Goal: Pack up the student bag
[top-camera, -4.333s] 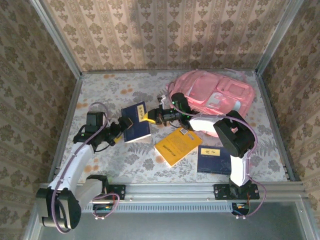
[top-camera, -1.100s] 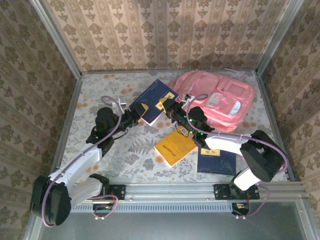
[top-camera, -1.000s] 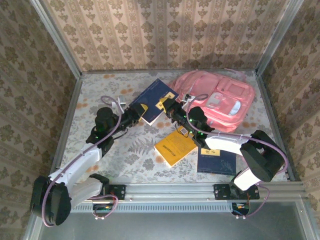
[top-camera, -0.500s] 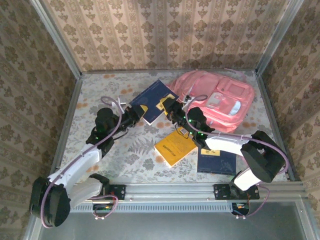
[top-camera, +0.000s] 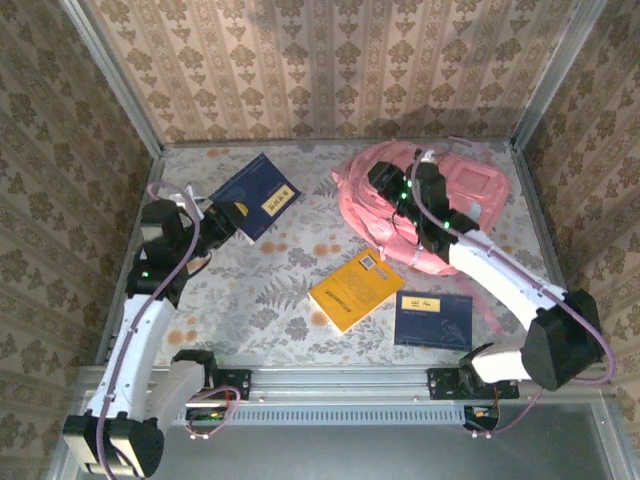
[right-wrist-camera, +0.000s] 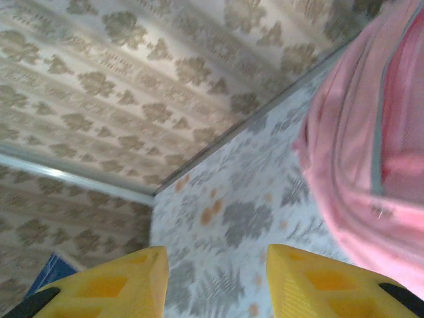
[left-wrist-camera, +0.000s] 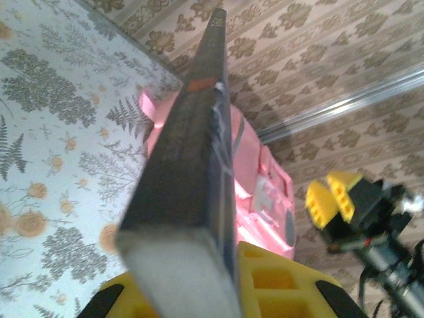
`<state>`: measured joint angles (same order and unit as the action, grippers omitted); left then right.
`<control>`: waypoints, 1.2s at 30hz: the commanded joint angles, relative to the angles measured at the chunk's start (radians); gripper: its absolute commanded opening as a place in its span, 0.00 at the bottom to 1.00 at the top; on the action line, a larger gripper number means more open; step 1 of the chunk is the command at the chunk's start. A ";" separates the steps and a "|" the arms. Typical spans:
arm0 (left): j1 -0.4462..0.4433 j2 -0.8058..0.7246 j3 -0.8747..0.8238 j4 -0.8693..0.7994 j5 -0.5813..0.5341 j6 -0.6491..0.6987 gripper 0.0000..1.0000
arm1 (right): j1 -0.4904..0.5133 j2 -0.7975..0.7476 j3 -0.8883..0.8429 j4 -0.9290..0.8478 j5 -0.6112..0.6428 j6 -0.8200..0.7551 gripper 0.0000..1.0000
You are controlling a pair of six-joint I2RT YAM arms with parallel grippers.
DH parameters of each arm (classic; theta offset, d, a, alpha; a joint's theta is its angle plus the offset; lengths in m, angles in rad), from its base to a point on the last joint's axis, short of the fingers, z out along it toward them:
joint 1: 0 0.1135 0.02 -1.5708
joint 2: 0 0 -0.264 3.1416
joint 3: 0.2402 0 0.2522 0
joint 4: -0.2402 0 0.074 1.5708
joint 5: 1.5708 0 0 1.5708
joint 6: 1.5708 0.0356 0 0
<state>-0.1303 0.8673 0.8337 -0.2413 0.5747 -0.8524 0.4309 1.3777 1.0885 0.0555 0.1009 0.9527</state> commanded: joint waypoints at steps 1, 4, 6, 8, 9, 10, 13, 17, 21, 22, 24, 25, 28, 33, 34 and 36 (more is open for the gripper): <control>0.015 0.007 0.059 -0.130 0.047 0.180 0.00 | -0.054 0.114 0.138 -0.228 -0.034 -0.142 0.44; 0.015 -0.024 0.033 -0.090 0.047 0.228 0.00 | -0.118 0.223 0.234 -0.246 -0.119 -0.093 0.40; 0.014 -0.042 0.015 -0.072 0.052 0.247 0.00 | -0.139 0.297 0.302 -0.280 -0.141 -0.075 0.37; 0.011 -0.052 0.007 -0.067 0.057 0.271 0.00 | -0.149 0.360 0.370 -0.319 -0.136 -0.076 0.36; 0.004 -0.054 0.005 -0.071 0.052 0.285 0.00 | -0.156 0.394 0.401 -0.333 -0.138 -0.074 0.36; -0.002 -0.056 0.003 -0.074 0.046 0.299 0.00 | -0.163 0.425 0.424 -0.339 -0.147 -0.069 0.36; -0.006 -0.056 -0.010 -0.070 0.036 0.296 0.00 | -0.179 0.493 0.465 -0.340 -0.173 -0.041 0.36; -0.006 -0.057 -0.004 -0.071 0.042 0.297 0.00 | -0.186 0.558 0.515 -0.372 -0.175 -0.033 0.36; -0.008 -0.055 0.004 -0.081 0.039 0.302 0.00 | -0.194 0.594 0.523 -0.355 -0.180 -0.017 0.36; -0.010 -0.054 0.004 -0.082 0.039 0.302 0.00 | -0.196 0.607 0.532 -0.354 -0.183 -0.019 0.36; -0.015 -0.052 0.006 -0.081 0.042 0.302 0.00 | -0.199 0.637 0.564 -0.376 -0.182 -0.029 0.36; -0.017 -0.049 0.007 -0.082 0.042 0.302 0.00 | -0.204 0.654 0.584 -0.390 -0.181 -0.030 0.36; -0.022 -0.046 0.008 -0.082 0.042 0.302 0.00 | -0.221 0.679 0.601 -0.393 -0.185 -0.020 0.36; -0.023 -0.041 0.011 -0.089 0.039 0.305 0.00 | -0.241 0.699 0.625 -0.404 -0.193 -0.033 0.36; -0.023 -0.043 0.012 -0.091 0.038 0.306 0.00 | -0.245 0.693 0.623 -0.403 -0.193 -0.039 0.36; -0.024 -0.044 0.012 -0.095 0.036 0.308 0.00 | -0.251 0.677 0.609 -0.386 -0.198 -0.052 0.36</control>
<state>-0.1490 0.8310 0.8257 -0.3614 0.5983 -0.5777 0.1894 2.0579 1.6783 -0.3145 -0.0841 0.9184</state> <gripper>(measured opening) 0.133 0.363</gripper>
